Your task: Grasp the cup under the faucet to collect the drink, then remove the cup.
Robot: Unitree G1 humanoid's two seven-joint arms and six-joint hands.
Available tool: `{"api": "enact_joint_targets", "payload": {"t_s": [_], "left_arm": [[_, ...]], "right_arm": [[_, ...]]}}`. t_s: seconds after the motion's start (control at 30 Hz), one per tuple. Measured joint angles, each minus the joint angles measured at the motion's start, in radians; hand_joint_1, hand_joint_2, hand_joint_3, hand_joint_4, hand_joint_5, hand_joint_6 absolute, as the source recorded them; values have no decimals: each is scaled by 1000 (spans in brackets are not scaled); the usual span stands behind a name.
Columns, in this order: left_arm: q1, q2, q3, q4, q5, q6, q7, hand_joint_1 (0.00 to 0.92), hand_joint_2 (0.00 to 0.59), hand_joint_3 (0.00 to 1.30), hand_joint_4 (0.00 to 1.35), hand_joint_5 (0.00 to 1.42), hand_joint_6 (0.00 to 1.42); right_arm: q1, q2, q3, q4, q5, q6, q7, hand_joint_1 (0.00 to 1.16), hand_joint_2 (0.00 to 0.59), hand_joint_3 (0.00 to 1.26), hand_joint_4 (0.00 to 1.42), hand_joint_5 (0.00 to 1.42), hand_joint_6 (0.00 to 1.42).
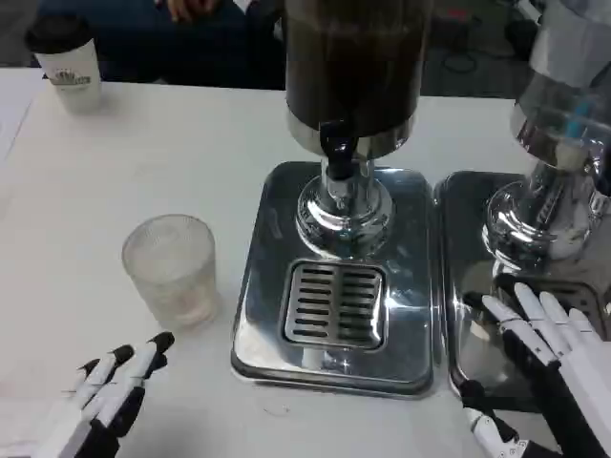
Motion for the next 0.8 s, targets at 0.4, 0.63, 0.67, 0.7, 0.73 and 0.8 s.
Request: {"api": "enact_joint_targets", "payload": {"t_s": [0.4, 0.63, 0.67, 0.7, 0.73, 0.8], "left_arm": [[-13, 2, -8, 2, 0, 0, -4, 0, 79, 0, 0, 0, 0], [-13, 4, -8, 17, -5, -19, -3, 0, 79, 0, 0, 0, 0], [-12, 3, -6, 24, -13, -39, 9, 0, 79, 0, 0, 0, 0], [-12, 1, -2, 31, -36, -61, 21, 0, 79, 0, 0, 0, 0], [-13, 0, 5, 39, -44, -77, 33, 0, 78, 0, 0, 0, 0], [-16, -1, 19, 60, -60, -106, 43, 0, 75, 0, 0, 0, 0]], "right_arm": [[6, 1, 0, 0, 1, 1, 0, 424, 499, 143, 0, 0, 0], [8, 8, 0, 0, 1, 2, 0, 425, 499, 145, 0, 0, 0], [8, 11, 0, -1, 1, 3, 0, 425, 499, 145, 0, 0, 0], [8, 15, 2, -2, 0, 5, 0, 425, 499, 145, 0, 0, 0], [8, 20, 4, -3, 0, 7, 0, 425, 499, 146, 0, 0, 0], [8, 29, 11, -10, -4, 10, 0, 425, 499, 146, 0, 0, 0]]}}
